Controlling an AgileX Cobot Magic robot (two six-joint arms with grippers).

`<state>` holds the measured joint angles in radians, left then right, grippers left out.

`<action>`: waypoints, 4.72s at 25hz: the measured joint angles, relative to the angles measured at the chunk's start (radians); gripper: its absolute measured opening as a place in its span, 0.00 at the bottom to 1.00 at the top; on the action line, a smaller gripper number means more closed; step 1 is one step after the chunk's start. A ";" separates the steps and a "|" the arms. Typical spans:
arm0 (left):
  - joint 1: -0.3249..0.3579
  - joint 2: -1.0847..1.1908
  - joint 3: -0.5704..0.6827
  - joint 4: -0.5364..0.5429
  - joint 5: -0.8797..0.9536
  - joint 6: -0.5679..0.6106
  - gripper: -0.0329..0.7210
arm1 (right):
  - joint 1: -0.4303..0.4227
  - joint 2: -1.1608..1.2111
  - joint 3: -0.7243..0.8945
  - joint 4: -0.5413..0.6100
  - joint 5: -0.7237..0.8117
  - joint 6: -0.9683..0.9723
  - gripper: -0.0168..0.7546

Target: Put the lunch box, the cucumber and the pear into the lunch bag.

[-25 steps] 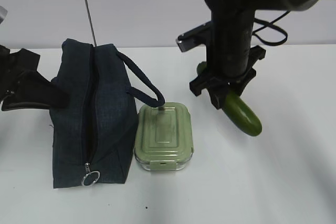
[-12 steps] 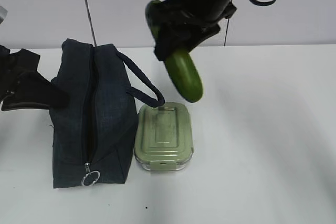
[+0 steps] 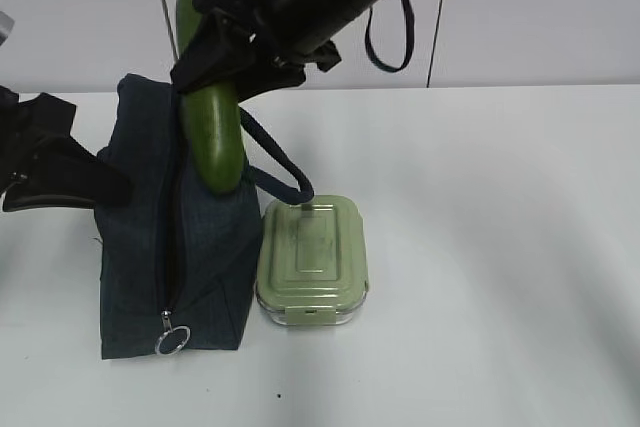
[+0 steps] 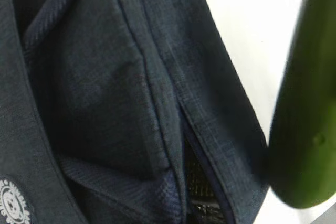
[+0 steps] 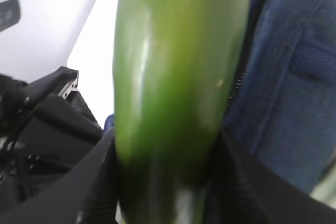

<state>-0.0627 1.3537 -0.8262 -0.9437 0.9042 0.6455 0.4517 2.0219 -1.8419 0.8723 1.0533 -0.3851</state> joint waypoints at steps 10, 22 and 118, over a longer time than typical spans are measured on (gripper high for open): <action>0.000 0.000 0.000 0.000 0.000 0.000 0.02 | 0.004 0.153 0.000 0.144 -0.018 -0.043 0.48; 0.000 0.000 0.000 0.000 0.000 0.000 0.02 | 0.011 0.188 -0.002 0.138 0.036 -0.051 0.68; 0.000 0.000 0.000 0.009 -0.001 0.000 0.02 | -0.420 -0.053 0.796 0.460 0.086 -0.679 0.45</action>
<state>-0.0627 1.3537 -0.8262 -0.9347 0.9032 0.6455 0.0315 1.9688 -1.0460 1.3319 1.1397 -1.0638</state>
